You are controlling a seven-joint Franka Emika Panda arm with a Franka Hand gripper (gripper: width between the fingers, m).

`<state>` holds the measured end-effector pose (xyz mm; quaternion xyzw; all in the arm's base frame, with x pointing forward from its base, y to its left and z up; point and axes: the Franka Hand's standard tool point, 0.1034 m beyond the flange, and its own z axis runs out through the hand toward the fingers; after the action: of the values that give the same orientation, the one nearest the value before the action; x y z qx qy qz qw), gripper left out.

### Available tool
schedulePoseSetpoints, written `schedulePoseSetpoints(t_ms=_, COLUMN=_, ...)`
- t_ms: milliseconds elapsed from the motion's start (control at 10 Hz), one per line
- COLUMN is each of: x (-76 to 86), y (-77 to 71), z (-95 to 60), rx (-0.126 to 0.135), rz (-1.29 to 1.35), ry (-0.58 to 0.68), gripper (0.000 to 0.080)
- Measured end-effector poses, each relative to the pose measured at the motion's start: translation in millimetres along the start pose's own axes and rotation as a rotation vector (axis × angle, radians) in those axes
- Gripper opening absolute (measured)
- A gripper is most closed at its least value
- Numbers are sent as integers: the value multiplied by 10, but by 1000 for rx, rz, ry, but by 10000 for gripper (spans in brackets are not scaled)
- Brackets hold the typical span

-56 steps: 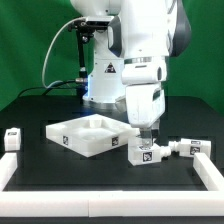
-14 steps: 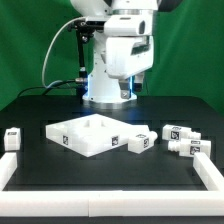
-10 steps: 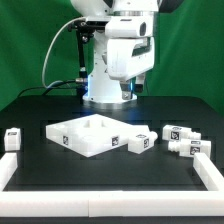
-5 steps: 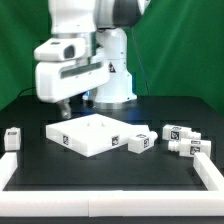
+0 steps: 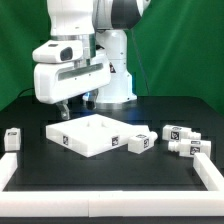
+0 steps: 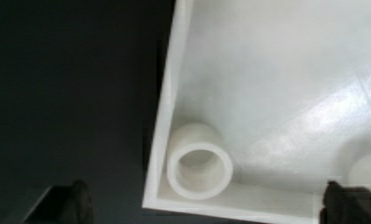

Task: Assemble one leg

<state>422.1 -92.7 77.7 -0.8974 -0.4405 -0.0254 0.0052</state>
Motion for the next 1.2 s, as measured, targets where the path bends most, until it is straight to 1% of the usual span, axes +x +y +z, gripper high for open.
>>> schedulePoseSetpoints(t_ms=100, x=-26, y=64, z=150, rx=-65, rz=8, ry=23, gripper=649)
schedulePoseSetpoints(t_ms=200, x=-94, y=66, z=285, rx=-64, rz=17, ry=20, gripper=649)
schedulePoseSetpoints(t_ms=300, x=-200, y=119, z=399, rx=-70, rz=-7, ry=17, gripper=649)
schedulePoseSetpoints(t_ms=400, x=-290, y=90, z=546, rx=-52, rz=17, ry=11, gripper=649)
schedulePoseSetpoints(t_ms=500, x=-310, y=16, z=614, rx=-28, rz=27, ry=4, gripper=649)
schedulePoseSetpoints(t_ms=700, x=-337, y=-7, z=653, rx=-17, rz=29, ry=0, gripper=649)
schedulePoseSetpoints(t_ms=800, x=-394, y=12, z=677, rx=-13, rz=39, ry=-1, gripper=649)
schedulePoseSetpoints(t_ms=900, x=-421, y=51, z=683, rx=-14, rz=49, ry=-1, gripper=649)
schedulePoseSetpoints(t_ms=1000, x=-423, y=51, z=689, rx=-13, rz=50, ry=-1, gripper=649)
schedulePoseSetpoints(t_ms=1100, x=-423, y=50, z=690, rx=-13, rz=50, ry=-1, gripper=526)
schedulePoseSetpoints(t_ms=1200, x=-423, y=50, z=690, rx=-13, rz=50, ry=-1, gripper=526)
